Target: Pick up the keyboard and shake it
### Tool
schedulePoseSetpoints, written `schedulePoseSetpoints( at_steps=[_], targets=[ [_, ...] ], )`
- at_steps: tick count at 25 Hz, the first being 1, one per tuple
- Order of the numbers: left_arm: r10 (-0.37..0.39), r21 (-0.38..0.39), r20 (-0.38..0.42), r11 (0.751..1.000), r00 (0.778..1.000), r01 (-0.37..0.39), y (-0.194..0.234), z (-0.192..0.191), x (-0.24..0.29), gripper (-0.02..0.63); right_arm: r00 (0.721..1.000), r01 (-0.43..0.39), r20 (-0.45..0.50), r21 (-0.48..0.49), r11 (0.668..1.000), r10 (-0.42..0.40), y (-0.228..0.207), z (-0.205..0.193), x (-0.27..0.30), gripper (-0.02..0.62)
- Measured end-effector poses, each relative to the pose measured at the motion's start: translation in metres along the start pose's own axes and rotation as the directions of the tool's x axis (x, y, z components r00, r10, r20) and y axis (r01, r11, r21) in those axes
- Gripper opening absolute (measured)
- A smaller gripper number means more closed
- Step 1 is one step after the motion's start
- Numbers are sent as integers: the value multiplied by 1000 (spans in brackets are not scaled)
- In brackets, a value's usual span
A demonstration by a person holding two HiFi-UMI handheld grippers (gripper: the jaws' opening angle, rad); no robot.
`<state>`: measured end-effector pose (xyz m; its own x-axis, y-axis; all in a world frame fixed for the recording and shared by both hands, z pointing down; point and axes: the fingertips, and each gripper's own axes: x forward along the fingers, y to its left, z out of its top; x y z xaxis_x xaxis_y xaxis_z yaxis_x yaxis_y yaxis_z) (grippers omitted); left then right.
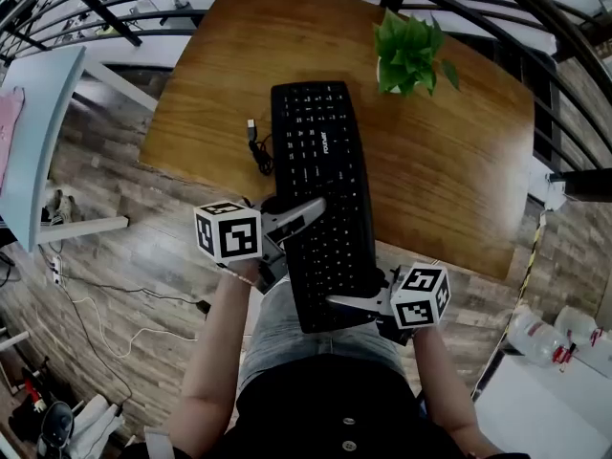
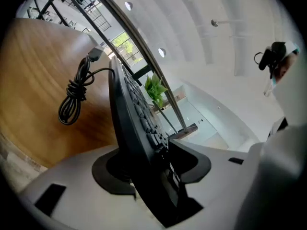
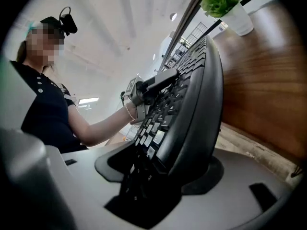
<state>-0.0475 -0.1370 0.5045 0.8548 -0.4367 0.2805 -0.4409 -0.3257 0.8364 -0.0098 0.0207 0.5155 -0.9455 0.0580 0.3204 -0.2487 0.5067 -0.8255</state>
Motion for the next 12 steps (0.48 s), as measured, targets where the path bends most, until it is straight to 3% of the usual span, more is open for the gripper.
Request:
schedulePoseSetpoints(
  at_steps=[6, 9, 12],
  targets=[
    [60, -33, -68, 998, 996, -62, 12, -24, 3, 217, 1000, -26, 1, 63, 998, 26, -2, -16, 1, 262],
    [110, -17, -135, 993, 985, -113, 17, -36, 6, 268, 999, -44, 14, 83, 996, 43, -1, -18, 0, 262],
    [121, -52, -155, 990, 980, -130, 23, -43, 6, 268, 997, -72, 28, 105, 992, 70, -1, -20, -1, 262]
  ],
)
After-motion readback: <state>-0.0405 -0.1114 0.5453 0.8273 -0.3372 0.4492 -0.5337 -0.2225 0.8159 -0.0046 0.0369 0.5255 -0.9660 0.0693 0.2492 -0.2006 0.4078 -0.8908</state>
